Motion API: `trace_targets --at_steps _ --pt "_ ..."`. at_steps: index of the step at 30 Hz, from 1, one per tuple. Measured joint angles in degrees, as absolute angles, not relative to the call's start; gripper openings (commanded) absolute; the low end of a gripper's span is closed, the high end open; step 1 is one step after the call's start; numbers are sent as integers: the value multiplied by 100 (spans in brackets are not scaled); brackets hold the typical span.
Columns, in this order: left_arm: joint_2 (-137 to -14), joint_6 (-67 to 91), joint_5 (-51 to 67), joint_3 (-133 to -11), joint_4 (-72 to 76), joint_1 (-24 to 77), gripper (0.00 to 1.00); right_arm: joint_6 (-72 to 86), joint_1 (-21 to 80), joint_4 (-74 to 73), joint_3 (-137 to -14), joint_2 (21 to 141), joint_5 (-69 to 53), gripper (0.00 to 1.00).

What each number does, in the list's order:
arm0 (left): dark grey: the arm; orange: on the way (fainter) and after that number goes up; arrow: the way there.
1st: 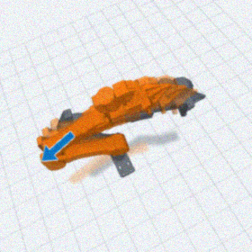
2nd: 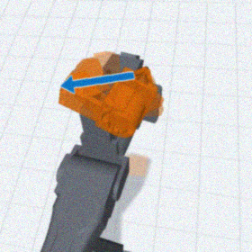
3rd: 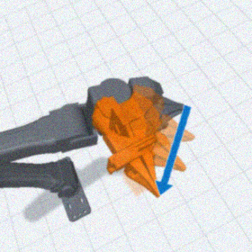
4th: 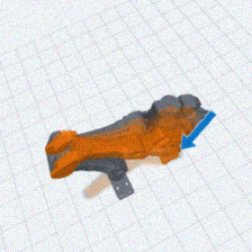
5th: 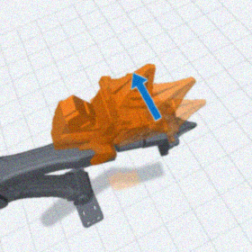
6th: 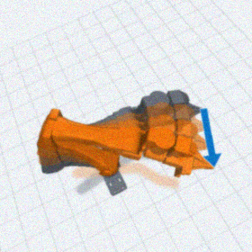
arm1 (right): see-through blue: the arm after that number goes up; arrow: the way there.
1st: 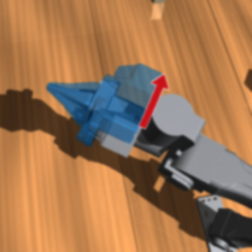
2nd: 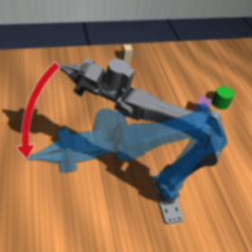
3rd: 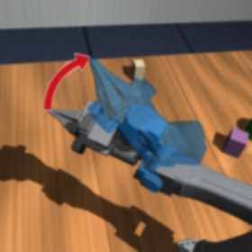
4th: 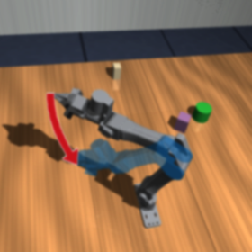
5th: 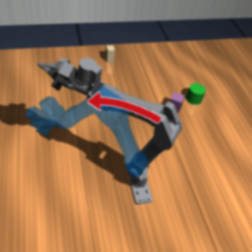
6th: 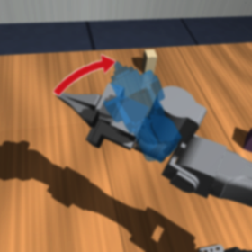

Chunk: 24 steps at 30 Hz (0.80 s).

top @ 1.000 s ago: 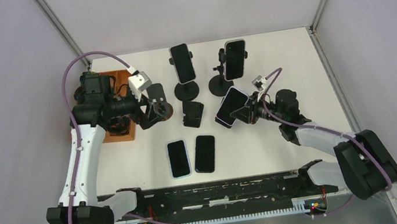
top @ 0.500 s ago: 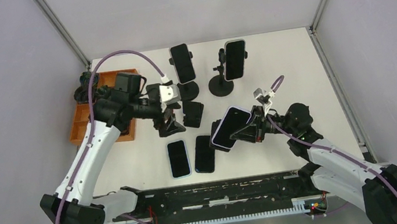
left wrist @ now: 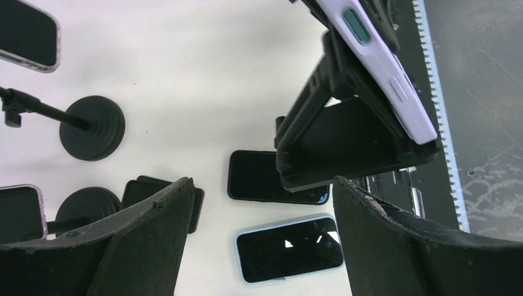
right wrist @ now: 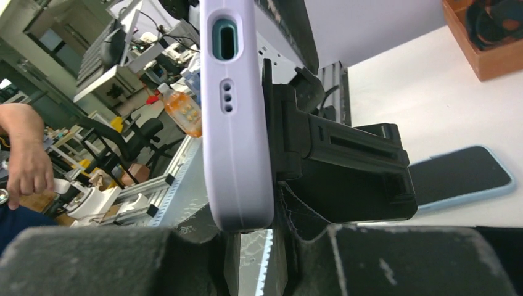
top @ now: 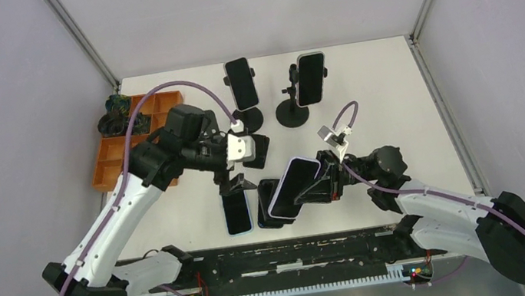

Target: Remove the phone from the phone stand

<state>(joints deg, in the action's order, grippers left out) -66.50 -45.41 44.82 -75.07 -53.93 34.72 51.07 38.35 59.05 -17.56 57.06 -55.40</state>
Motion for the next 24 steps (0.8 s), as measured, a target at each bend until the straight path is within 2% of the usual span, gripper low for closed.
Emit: trace_targets --at_steps 6,16,21,24 --pt "-6165 -4595 4493 -7126 -5269 3632 80 5518 4086 6606 -1957 6003 -5524 0" --pt "-6193 -4598 4362 -7116 -5009 4016 71 5662 4394 6906 -2600 6390 -5522 0" --pt "-6233 -4595 4311 -7118 -4958 4097 64 5658 4539 6941 -2781 6508 -5513 0" --pt "-6235 -4595 4298 -7120 -4989 4112 53 5629 4593 6943 -2851 6604 -5454 0"
